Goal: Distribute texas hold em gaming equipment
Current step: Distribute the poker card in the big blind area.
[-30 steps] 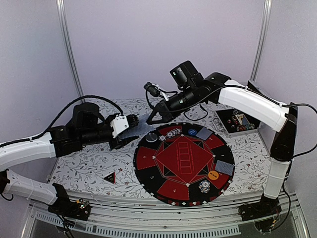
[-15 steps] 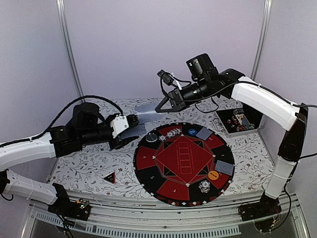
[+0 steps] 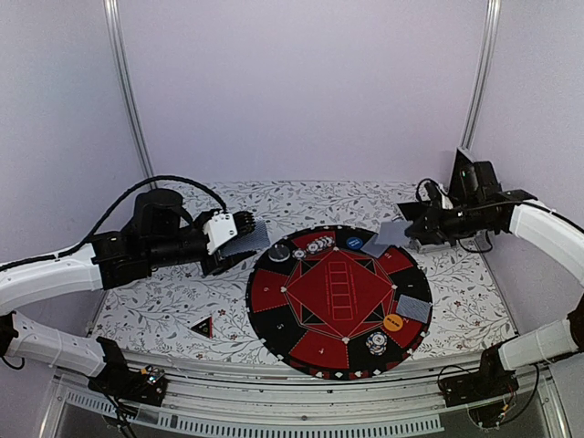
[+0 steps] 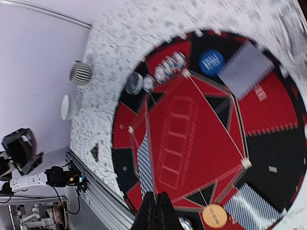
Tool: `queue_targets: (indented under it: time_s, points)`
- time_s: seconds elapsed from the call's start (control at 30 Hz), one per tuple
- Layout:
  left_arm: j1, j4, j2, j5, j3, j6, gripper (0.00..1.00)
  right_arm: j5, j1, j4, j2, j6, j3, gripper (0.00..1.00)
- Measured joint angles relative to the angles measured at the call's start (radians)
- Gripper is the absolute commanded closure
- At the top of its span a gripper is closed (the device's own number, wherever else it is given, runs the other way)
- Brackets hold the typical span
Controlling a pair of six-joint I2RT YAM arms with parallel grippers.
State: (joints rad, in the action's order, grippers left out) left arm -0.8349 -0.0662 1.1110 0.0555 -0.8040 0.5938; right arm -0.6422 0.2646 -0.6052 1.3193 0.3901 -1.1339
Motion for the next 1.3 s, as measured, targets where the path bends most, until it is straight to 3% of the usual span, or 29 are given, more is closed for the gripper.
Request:
queue_targets:
  time_s: [0.13, 0.23, 0.93, 0.97, 1.0, 1.07, 1.1, 1.2, 1.3]
  points:
    - [0.000, 0.000, 0.000, 0.005, 0.000, 0.000, 0.36, 0.038, -0.061, -0.024, -0.061, 0.050, 0.269, 0.98]
    - [0.000, 0.000, 0.000, 0.008, 0.000, 0.000, 0.36, 0.065, -0.090, -0.047, -0.059, 0.071, 0.368, 0.98]
    - [0.000, -0.001, -0.012, 0.008, 0.000, 0.000, 0.36, 0.179, -0.109, -0.086, -0.079, 0.089, 0.474, 0.98]
    - [0.000, -0.001, -0.012, 0.008, 0.000, 0.000, 0.36, 0.183, -0.109, -0.085, -0.079, 0.089, 0.474, 0.95]
    - [0.000, -0.001, -0.012, 0.008, 0.000, 0.000, 0.36, 0.187, -0.109, -0.085, -0.079, 0.090, 0.474, 0.85]
    - [0.000, -0.001, -0.012, 0.008, 0.000, 0.000, 0.36, 0.196, -0.109, -0.088, -0.079, 0.095, 0.474, 0.52]
    - [0.000, -0.001, -0.013, 0.008, 0.000, 0.000, 0.35, 0.204, -0.109, -0.090, -0.079, 0.097, 0.474, 0.44]
    - [0.000, -0.001, -0.013, 0.008, 0.000, 0.000, 0.36, 0.250, -0.109, -0.112, -0.088, 0.102, 0.471, 0.24]
    - [0.000, -0.001, -0.013, 0.008, 0.000, 0.000, 0.36, 0.341, -0.109, -0.174, -0.121, 0.105, 0.428, 0.17]
